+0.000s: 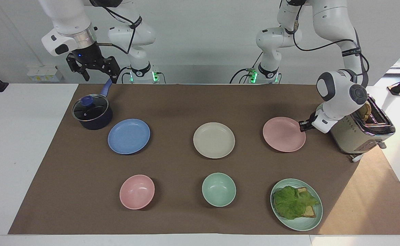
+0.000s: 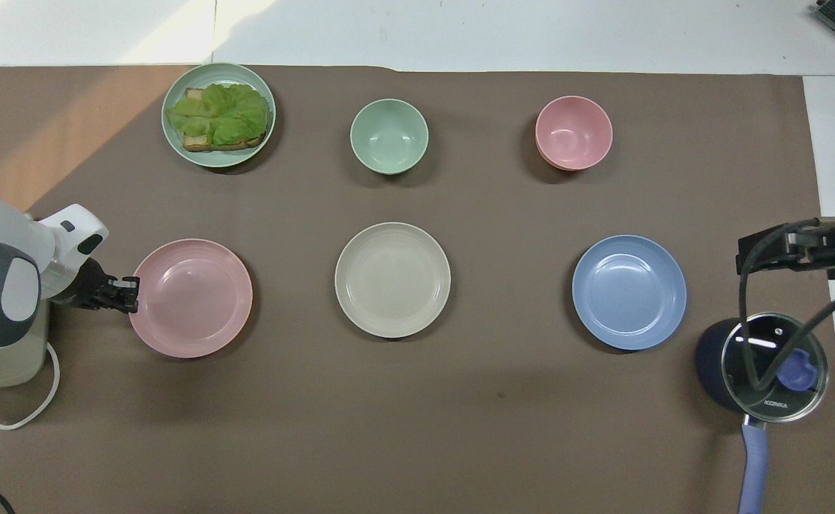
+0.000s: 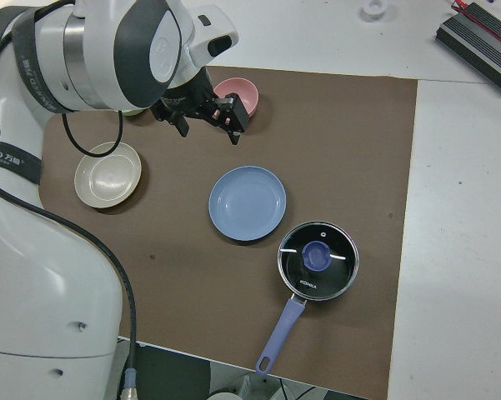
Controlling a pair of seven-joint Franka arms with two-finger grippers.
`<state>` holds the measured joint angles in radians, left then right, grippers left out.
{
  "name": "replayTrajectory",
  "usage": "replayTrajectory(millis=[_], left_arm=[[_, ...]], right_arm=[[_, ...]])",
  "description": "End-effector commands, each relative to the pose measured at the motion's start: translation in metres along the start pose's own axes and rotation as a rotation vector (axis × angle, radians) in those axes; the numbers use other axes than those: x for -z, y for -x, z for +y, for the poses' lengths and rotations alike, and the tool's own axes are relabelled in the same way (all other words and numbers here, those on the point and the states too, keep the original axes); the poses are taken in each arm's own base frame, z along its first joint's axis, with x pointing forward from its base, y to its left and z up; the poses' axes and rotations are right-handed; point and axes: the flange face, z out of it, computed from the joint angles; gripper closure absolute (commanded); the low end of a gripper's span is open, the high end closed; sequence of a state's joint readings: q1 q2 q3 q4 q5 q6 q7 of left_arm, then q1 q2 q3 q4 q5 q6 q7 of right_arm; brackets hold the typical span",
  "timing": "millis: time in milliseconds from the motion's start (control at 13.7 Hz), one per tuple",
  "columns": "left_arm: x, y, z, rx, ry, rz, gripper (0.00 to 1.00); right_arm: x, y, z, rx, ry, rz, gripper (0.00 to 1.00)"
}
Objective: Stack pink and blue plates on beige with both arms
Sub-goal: 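Lift the pink plate with the left gripper over the beige plate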
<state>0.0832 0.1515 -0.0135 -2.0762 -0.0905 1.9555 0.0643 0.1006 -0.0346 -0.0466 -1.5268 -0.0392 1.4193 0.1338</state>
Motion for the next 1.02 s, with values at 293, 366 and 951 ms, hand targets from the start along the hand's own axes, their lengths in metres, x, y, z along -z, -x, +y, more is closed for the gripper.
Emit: replayTrajectory(millis=[293,366,951], left_arm=[[0.075,0.01,0.088,0.12,0.124,-0.075,1.0],[0.072,0.011,0.117,0.143,0.12,-0.066,1.0],[0.012,0.045,0.299,0.177,0.149,0.116,1.0]], right_arm=[[-0.001,0.004,0.002,-0.023,-0.023,0.007,0.0],[0.0,0.005,0.003,-0.024,-0.024,0.008,0.0],[-0.001,0.004,0.003,-0.026,-0.023,0.005,0.0]])
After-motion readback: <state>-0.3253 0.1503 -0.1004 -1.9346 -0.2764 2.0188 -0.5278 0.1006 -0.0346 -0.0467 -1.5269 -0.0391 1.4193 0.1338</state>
